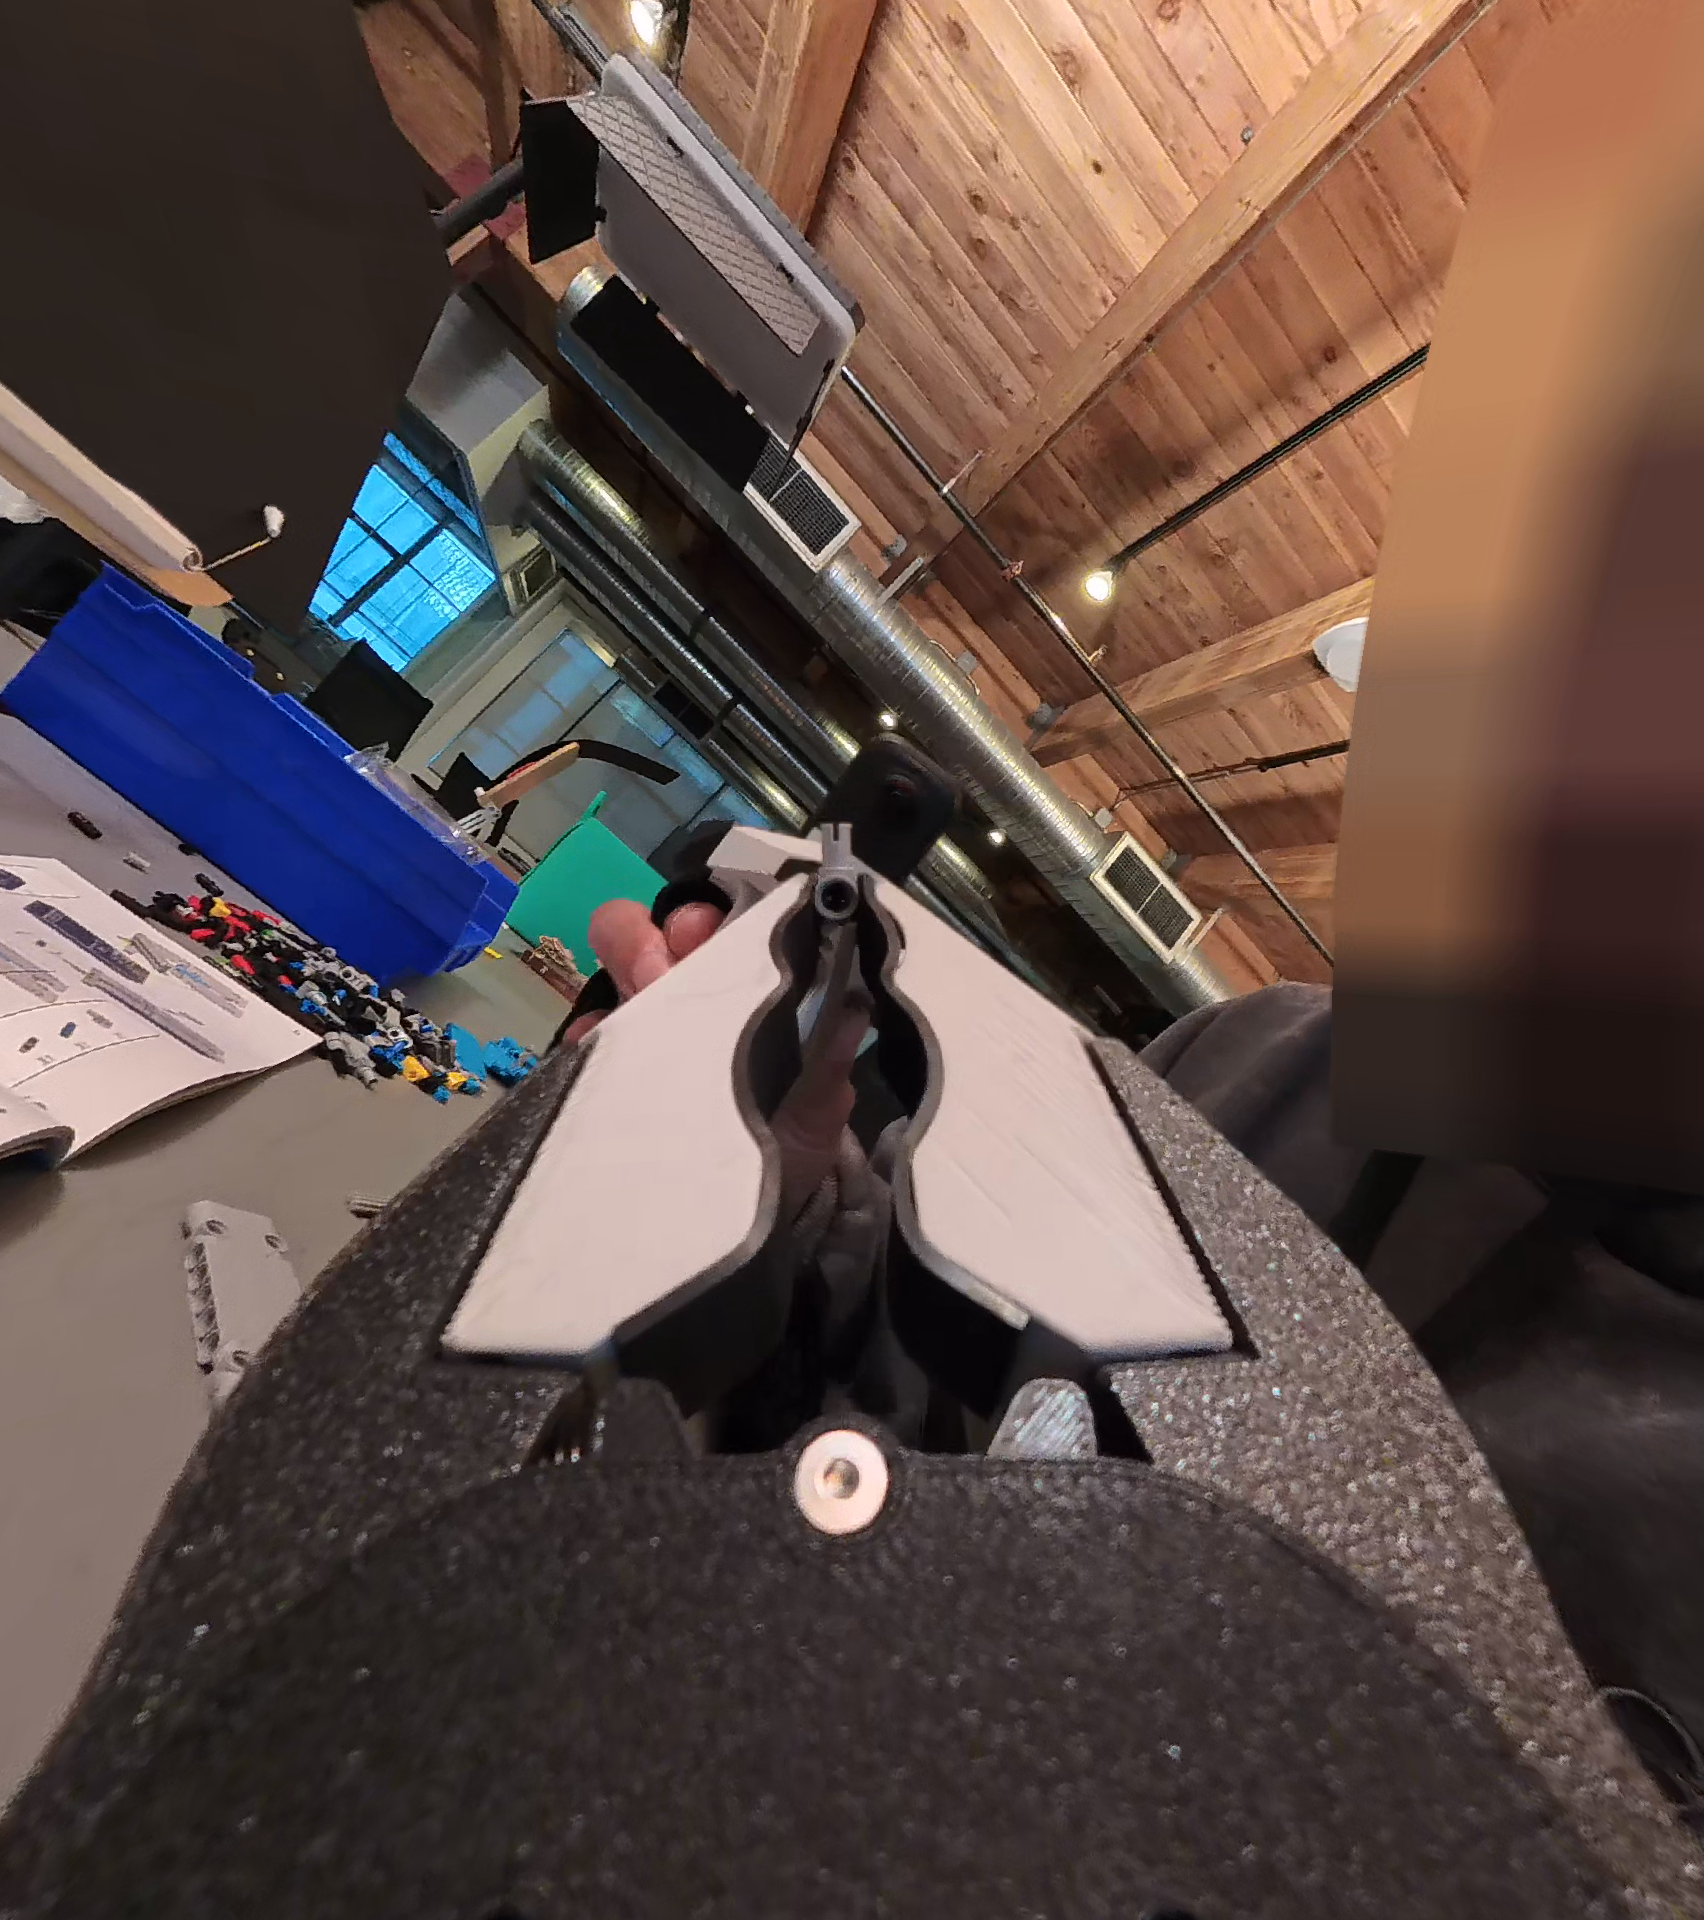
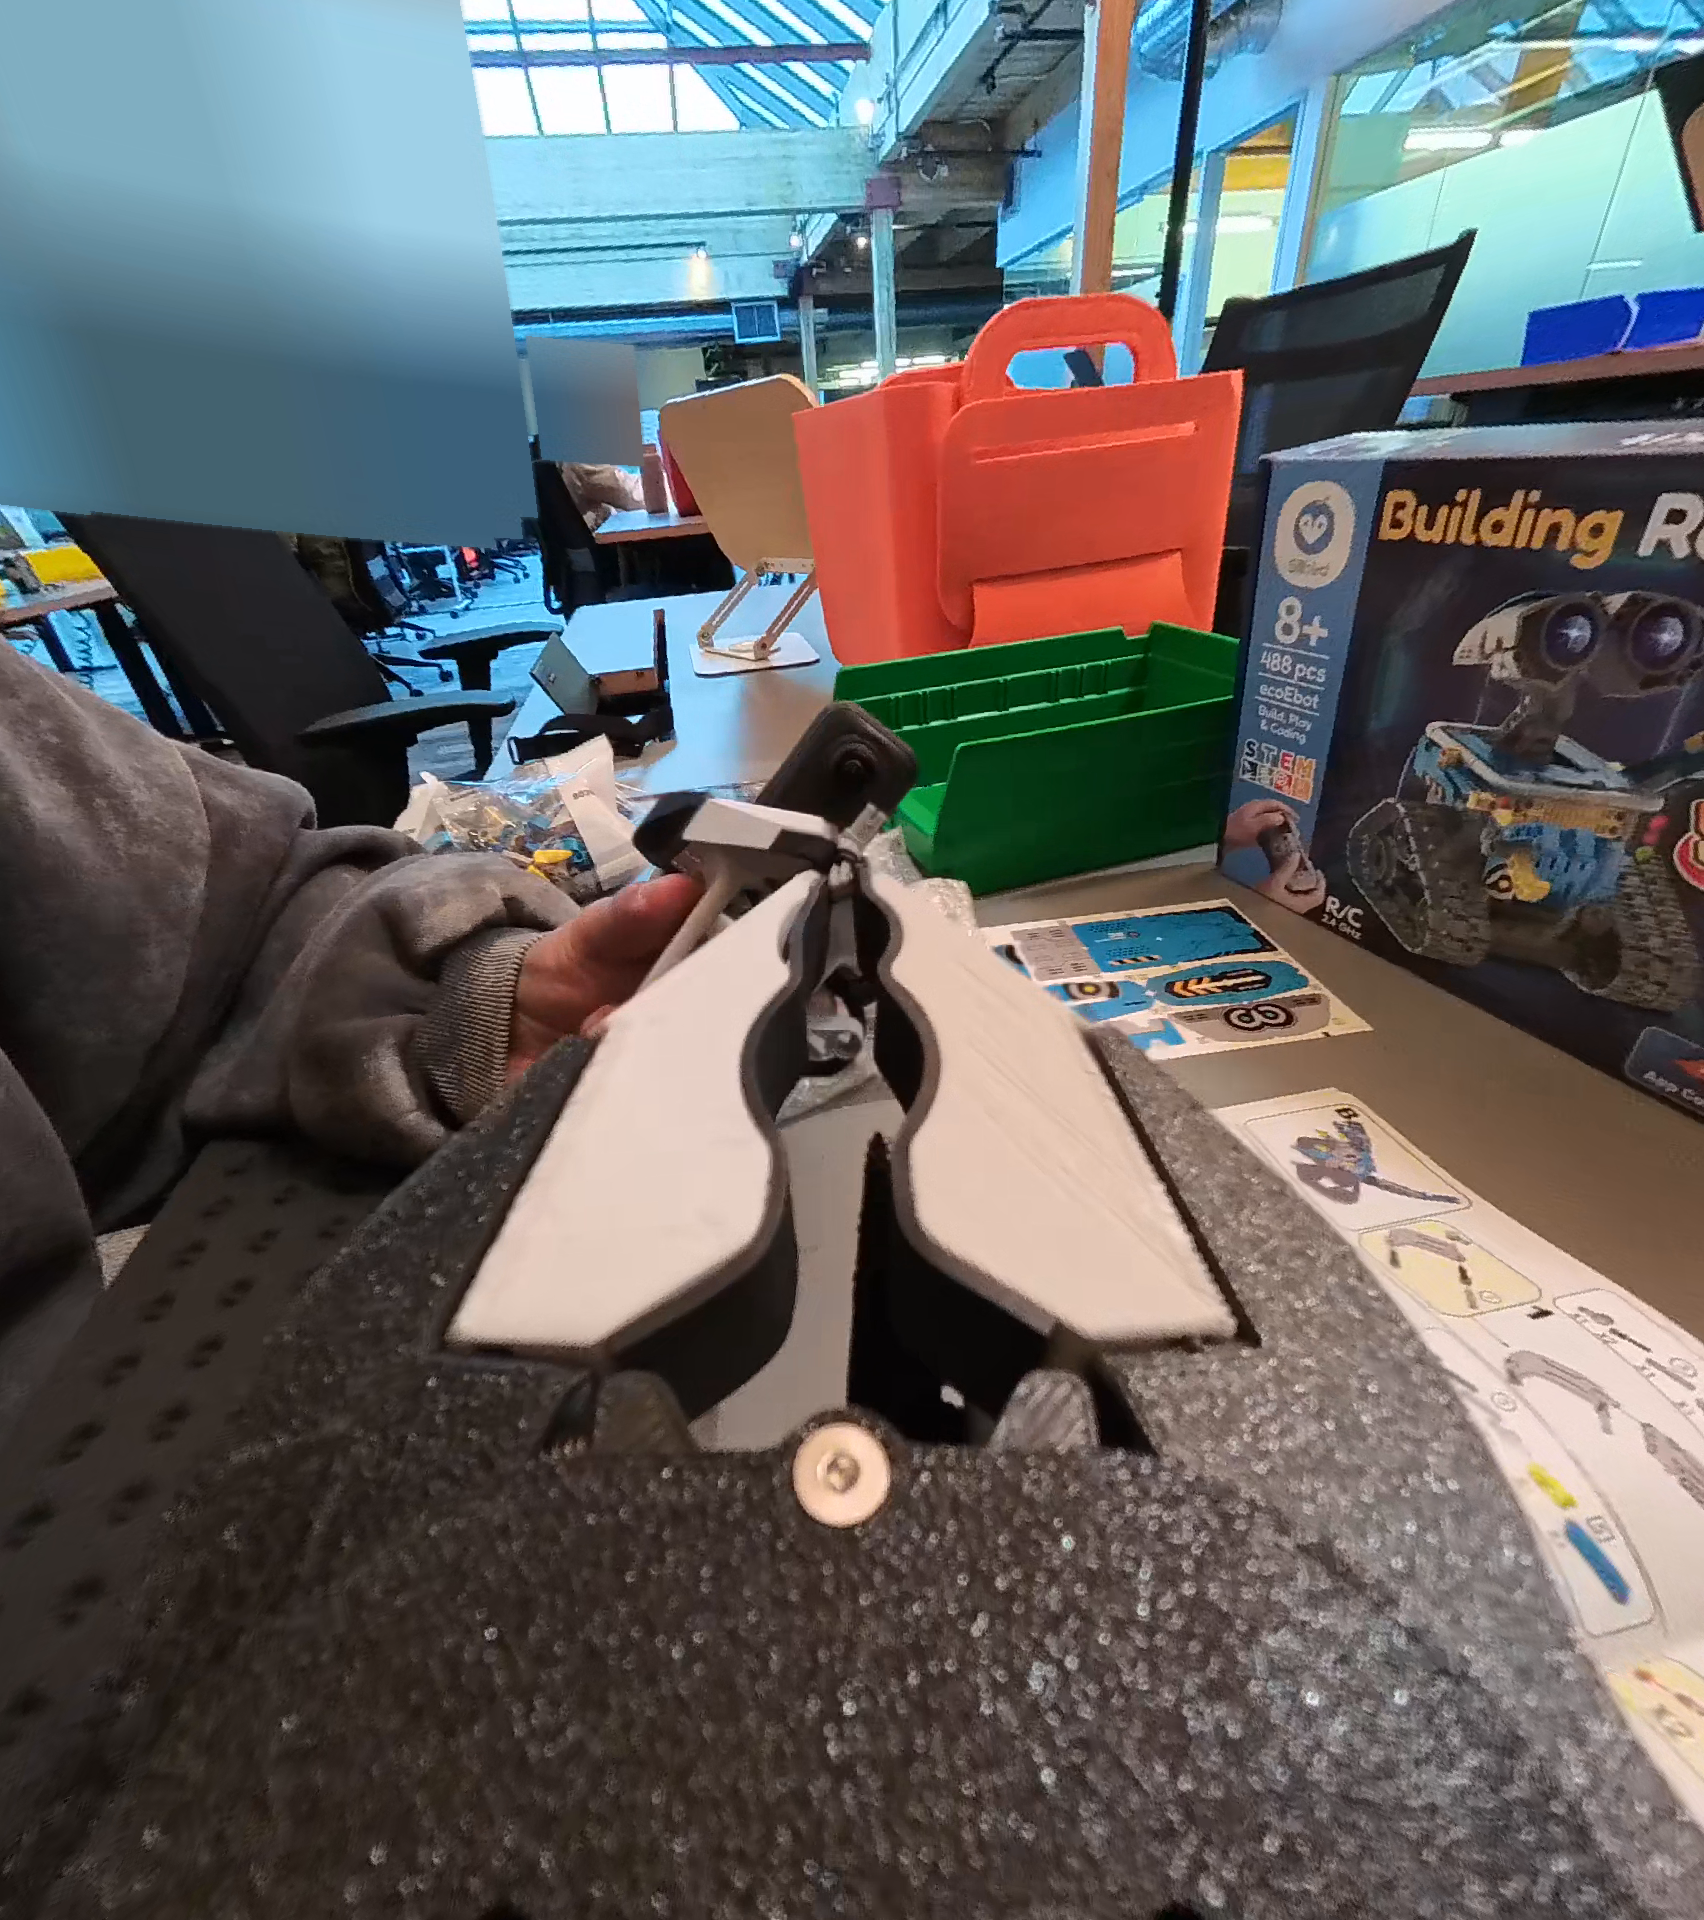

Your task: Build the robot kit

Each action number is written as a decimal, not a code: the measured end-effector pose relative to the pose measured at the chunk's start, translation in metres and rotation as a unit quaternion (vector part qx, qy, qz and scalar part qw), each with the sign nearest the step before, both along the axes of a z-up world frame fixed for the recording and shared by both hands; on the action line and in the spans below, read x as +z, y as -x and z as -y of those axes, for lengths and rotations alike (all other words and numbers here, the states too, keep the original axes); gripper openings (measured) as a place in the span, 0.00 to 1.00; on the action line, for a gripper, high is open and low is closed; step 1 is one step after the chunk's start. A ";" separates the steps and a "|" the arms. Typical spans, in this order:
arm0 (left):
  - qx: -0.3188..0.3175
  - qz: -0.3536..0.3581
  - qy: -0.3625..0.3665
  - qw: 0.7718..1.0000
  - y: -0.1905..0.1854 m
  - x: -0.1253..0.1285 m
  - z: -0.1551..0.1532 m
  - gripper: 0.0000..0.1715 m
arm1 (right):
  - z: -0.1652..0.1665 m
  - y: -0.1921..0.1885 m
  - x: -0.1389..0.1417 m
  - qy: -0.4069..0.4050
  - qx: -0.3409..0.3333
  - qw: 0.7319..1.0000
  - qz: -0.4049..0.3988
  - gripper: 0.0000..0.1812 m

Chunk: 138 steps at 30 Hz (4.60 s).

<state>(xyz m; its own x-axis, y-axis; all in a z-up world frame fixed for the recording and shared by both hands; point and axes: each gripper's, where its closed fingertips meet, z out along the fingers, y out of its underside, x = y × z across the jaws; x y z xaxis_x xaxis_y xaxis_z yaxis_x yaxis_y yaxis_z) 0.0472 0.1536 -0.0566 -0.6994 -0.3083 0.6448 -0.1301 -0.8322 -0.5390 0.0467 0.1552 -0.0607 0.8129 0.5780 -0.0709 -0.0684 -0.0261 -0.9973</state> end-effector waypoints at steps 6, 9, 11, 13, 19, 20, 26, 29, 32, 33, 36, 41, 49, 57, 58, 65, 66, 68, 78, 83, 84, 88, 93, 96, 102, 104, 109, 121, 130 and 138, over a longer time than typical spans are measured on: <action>0.020 0.015 -0.061 0.998 0.004 0.003 0.009 0.03 | 0.008 0.005 0.003 0.010 0.032 0.999 -0.016 0.01; 0.035 0.029 -0.115 0.992 0.008 0.005 0.019 0.03 | 0.015 0.008 0.007 0.015 0.066 0.997 -0.039 0.01; 0.031 0.032 -0.114 0.992 0.009 0.006 0.022 0.03 | 0.018 0.009 0.009 0.010 0.071 0.996 -0.045 0.01; 0.030 0.025 -0.121 0.992 0.008 0.003 0.022 0.03 | 0.017 0.008 0.006 0.014 0.068 0.997 -0.034 0.01; 0.010 0.006 -0.125 0.992 0.004 -0.001 0.024 0.03 | 0.020 0.004 0.001 0.027 0.081 0.995 -0.045 0.01; 0.005 0.003 -0.125 0.992 0.004 -0.002 0.025 0.03 | 0.021 0.004 0.001 0.030 0.086 0.994 -0.053 0.01; -0.003 -0.004 -0.127 0.992 0.004 -0.005 0.027 0.03 | 0.024 0.004 -0.002 0.033 0.095 0.993 -0.064 0.02; 0.000 -0.011 -0.125 0.992 0.002 -0.007 0.026 0.03 | 0.023 0.002 -0.004 0.029 0.081 0.995 -0.046 0.02; 0.006 -0.007 -0.093 0.996 0.003 -0.004 0.016 0.03 | 0.021 0.000 -0.012 0.026 0.059 0.998 -0.003 0.02; 0.010 -0.006 -0.074 0.997 0.003 -0.002 0.010 0.03 | 0.020 0.000 -0.014 0.022 0.051 0.998 0.014 0.02; 0.006 -0.014 -0.027 1.000 0.003 -0.003 -0.004 0.03 | 0.021 0.003 -0.017 0.010 0.042 0.998 0.045 0.03; -0.004 -0.028 -0.012 1.000 0.000 -0.008 -0.005 0.03 | 0.017 0.001 -0.019 0.007 0.027 0.999 0.045 0.03; -0.012 -0.033 -0.047 0.998 0.000 -0.011 0.008 0.03 | 0.013 -0.005 -0.028 0.024 0.023 0.999 0.039 0.03; -0.004 -0.039 -0.052 0.998 -0.003 -0.013 0.006 0.03 | 0.014 0.006 -0.036 0.045 0.044 0.997 0.036 0.05; -0.006 -0.036 -0.049 0.998 -0.003 -0.012 0.007 0.03 | 0.014 0.007 -0.037 0.048 0.046 0.997 0.035 0.06; -0.027 -0.038 -0.054 0.997 -0.003 -0.014 0.015 0.03 | 0.016 0.013 -0.035 0.049 0.061 0.997 0.020 0.04; -0.028 -0.038 -0.055 0.997 -0.003 -0.015 0.016 0.03 | 0.016 0.013 -0.034 0.053 0.066 0.996 0.012 0.03; -0.028 -0.038 -0.058 0.997 -0.003 -0.015 0.016 0.04 | 0.017 0.013 -0.034 0.065 0.076 0.995 -0.007 0.02; -0.015 -0.036 -0.038 0.998 0.000 -0.010 0.004 0.03 | 0.043 -0.077 -0.050 0.133 0.007 0.991 0.022 0.16; -0.054 -0.036 -0.019 0.998 -0.002 -0.012 0.016 0.03 | 0.052 -0.035 -0.049 0.108 0.023 0.994 0.022 0.17; -0.067 -0.036 -0.014 0.997 -0.001 -0.013 0.020 0.03 | 0.049 -0.024 -0.048 0.094 0.021 0.995 0.036 0.16; -0.090 -0.023 -0.010 0.996 0.004 -0.007 0.029 0.03 | 0.045 0.006 -0.046 0.064 0.027 0.994 0.085 0.20; -0.132 -0.020 -0.013 0.991 0.009 -0.007 0.042 0.03 | 0.042 0.024 -0.048 0.032 0.001 0.987 0.154 0.20; -0.147 -0.023 -0.019 0.989 0.010 -0.009 0.049 0.03 | 0.042 0.025 -0.055 0.021 -0.015 0.978 0.208 0.10; -0.131 -0.031 -0.026 0.990 0.007 -0.012 0.046 0.03 | 0.040 0.017 -0.053 0.019 -0.025 0.981 0.191 0.11; -0.133 -0.035 -0.014 0.990 0.005 -0.012 0.043 0.03 | 0.041 0.016 -0.052 0.017 -0.022 0.981 0.190 0.08; -0.135 -0.052 -0.005 0.989 0.001 -0.018 0.043 0.03 | 0.041 0.017 -0.057 0.019 -0.022 0.977 0.213 0.05; -0.104 -0.062 -0.085 0.989 -0.003 -0.028 0.050 0.09 | 0.045 0.004 -0.044 0.008 -0.034 0.983 0.178 0.03; -0.068 -0.029 -0.126 0.989 0.005 -0.020 0.046 0.00 | 0.068 -0.059 -0.043 0.070 -0.084 0.982 0.154 0.12; -0.097 -0.037 -0.132 0.986 0.006 -0.024 0.057 0.01 | 0.162 -0.202 -0.105 0.283 -0.233 0.916 0.165 0.13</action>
